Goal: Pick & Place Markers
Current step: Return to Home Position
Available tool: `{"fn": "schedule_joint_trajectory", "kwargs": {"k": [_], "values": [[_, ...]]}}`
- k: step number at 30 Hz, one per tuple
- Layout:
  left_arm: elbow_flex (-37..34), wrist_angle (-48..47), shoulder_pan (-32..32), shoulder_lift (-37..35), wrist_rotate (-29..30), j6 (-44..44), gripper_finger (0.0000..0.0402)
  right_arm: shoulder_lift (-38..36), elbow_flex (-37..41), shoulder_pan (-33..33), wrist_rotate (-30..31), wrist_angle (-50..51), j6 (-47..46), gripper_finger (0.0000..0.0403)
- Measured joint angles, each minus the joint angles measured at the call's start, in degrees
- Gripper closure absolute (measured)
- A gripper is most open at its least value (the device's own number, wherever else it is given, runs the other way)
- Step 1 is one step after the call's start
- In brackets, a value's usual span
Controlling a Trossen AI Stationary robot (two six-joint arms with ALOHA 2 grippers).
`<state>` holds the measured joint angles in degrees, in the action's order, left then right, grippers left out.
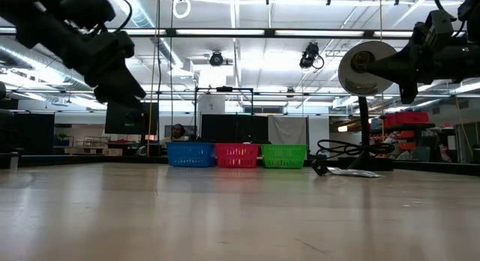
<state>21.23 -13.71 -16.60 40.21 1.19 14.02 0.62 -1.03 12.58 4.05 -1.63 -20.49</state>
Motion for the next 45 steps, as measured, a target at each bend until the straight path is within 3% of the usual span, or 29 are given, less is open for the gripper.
{"fn": "schedule_joint_trajectory", "kwargs": {"k": [6, 19, 30, 41, 45], "values": [[-8.93, 8.78, -0.96, -6.36, 0.56, 1.86, 0.0110, -0.02, 0.01, 0.02, -0.02, 0.00, 0.00, 0.0392], [-20.75, 15.94, -0.96, -22.73, 0.70, -0.21, 0.0110, -0.02, 0.01, 0.00, 0.00, 0.00, 0.00, 0.0392], [-20.71, 16.14, -0.96, -31.60, 6.77, -7.17, 0.0110, 0.00, 0.01, 0.00, 0.00, 0.00, 0.00, 0.0392], [-20.76, 16.82, -0.96, -40.18, 7.34, -7.33, 0.0110, 0.00, 0.01, 0.00, 0.00, 0.00, 0.00, 0.0392], [-20.78, 17.31, -0.96, -40.22, 7.45, -7.20, 0.0110, -0.01, 0.00, 0.01, 0.00, 0.01, 0.00, 0.0392]]}}
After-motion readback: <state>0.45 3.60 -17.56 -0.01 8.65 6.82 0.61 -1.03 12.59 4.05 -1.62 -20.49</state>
